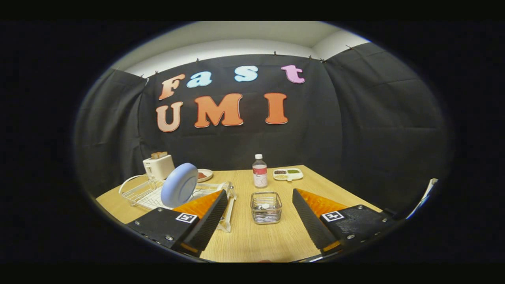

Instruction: Take the plate from the dish rack, then take the spoon from the basket and place it into the plate.

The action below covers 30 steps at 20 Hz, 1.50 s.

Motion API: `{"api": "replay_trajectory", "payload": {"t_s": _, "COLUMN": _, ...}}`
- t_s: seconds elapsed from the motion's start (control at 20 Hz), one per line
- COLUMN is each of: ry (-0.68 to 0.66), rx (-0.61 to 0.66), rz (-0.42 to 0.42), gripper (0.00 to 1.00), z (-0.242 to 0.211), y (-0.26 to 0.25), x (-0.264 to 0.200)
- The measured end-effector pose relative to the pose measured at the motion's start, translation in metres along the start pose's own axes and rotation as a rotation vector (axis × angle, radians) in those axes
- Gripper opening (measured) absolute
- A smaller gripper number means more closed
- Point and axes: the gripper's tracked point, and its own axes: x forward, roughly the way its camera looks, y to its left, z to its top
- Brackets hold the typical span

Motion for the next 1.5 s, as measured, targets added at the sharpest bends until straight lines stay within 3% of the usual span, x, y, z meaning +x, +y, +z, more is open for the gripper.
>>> {"api": "replay_trajectory", "payload": {"t_s": 0.5, "ry": 0.052, "rx": -0.013, "rz": 0.060, "gripper": 0.98, "z": 0.005, "y": 0.041, "x": 0.007}}
{"api": "replay_trajectory", "payload": {"t_s": 1.15, "ry": 0.159, "rx": -0.007, "rz": 0.202, "gripper": 0.98, "z": 0.022, "y": 0.169, "x": 0.050}}
{"api": "replay_trajectory", "payload": {"t_s": 1.5, "ry": 0.267, "rx": -0.016, "rz": 0.194, "gripper": 0.98, "z": 0.008, "y": 0.210, "x": 0.090}}
